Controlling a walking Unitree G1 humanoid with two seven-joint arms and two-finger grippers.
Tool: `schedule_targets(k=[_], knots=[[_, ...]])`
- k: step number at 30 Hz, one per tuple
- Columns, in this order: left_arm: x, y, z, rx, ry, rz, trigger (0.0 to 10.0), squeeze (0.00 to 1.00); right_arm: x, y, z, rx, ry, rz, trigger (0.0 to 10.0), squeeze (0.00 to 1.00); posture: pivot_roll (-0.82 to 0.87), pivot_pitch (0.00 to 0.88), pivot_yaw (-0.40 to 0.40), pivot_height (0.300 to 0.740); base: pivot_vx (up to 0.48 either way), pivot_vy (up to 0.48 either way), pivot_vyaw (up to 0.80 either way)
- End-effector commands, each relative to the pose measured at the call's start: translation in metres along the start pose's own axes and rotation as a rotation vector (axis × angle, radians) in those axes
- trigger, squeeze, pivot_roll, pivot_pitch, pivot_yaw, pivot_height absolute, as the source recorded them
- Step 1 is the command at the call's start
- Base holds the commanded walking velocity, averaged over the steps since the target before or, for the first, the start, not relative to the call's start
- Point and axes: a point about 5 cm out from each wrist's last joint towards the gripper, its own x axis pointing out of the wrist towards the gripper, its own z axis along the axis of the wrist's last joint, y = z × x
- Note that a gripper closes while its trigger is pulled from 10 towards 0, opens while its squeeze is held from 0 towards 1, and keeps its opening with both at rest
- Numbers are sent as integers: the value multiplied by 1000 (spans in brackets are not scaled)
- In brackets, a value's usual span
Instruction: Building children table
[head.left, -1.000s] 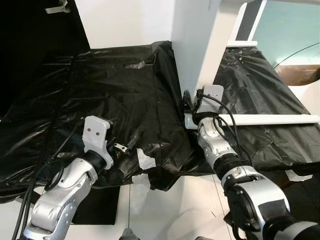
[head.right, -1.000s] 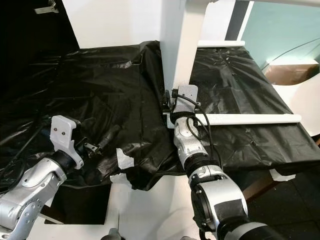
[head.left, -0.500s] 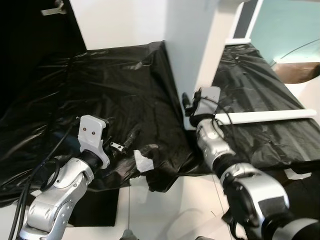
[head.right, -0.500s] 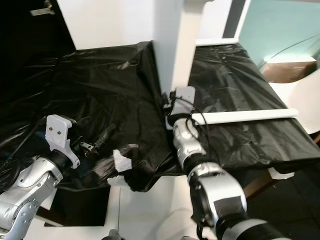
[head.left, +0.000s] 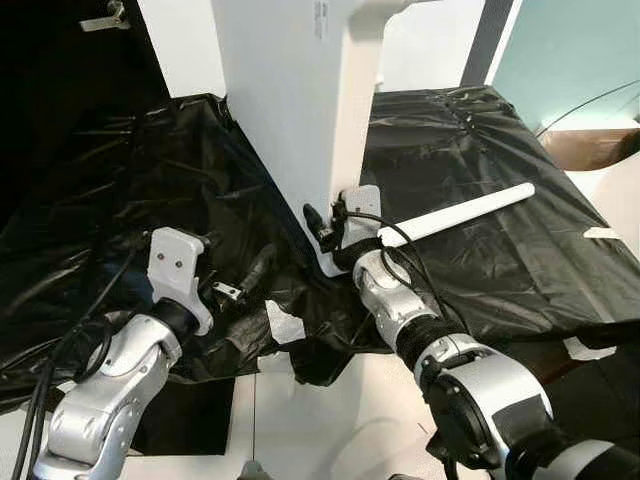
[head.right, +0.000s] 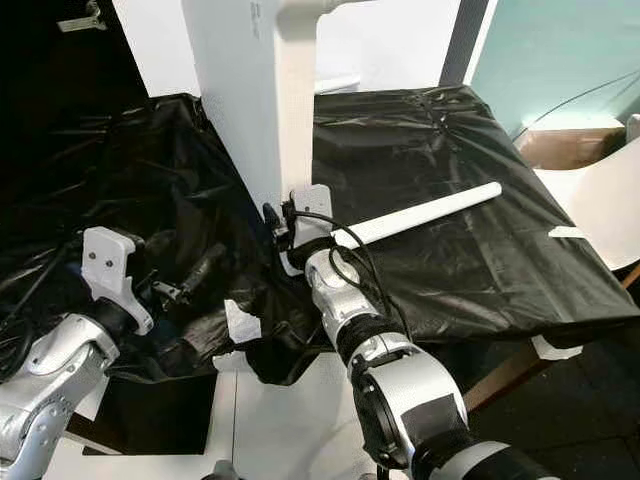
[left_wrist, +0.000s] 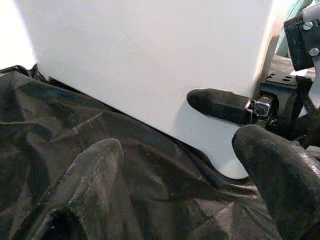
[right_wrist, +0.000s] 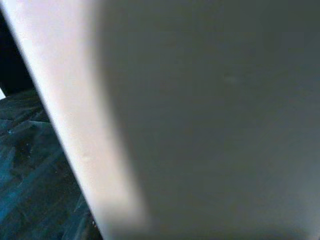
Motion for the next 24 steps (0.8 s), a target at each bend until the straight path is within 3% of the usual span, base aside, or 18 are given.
schedule_targets(k=[1, 3, 4, 5, 11, 12, 13, 18, 24], knots=[[-5, -5, 5, 29, -18, -54, 10000, 0, 10, 57, 12, 76, -46, 133, 10000, 0, 165, 18, -49, 740, 0, 0, 0], [-6, -5, 5, 31, -18, -48, 10000, 0, 7, 54, 9, 72, -45, 138, 10000, 0, 165, 26, -52, 740, 0, 0, 0], [-6, -6, 5, 30, -17, -50, 10000, 0, 6, 52, 8, 67, -45, 135, 10000, 839, 165, 26, -52, 740, 0, 0, 0], [-6, -8, 6, 34, -16, -60, 10000, 0, 4, 47, 6, 63, -49, 130, 10000, 1000, 160, 30, -54, 740, 0, 0, 0], [-4, -18, 9, 42, -15, -108, 10000, 0, -8, 22, 3, 11, -94, 135, 10000, 1000, 146, 32, -53, 740, 0, 0, 0], [-4, -19, 9, 41, -15, -114, 10000, 0, -11, 18, 2, 2, -98, 138, 10000, 0, 142, 31, -53, 740, 0, 0, 0], [-4, -20, 9, 40, -16, -117, 10000, 0, -13, 16, 1, -3, -99, 140, 10000, 0, 142, 31, -53, 740, 0, 0, 0], [-3, -26, 5, 33, -2, -148, 10000, 0, -55, -23, -18, -51, -54, 149, 10000, 0, 115, 36, -45, 740, 0, 0, 0], [-1, -26, 4, 41, 4, -164, 10000, 0, -95, -59, -18, -140, -8, 113, 10000, 0, 95, 24, -40, 740, 0, 0, 0]])
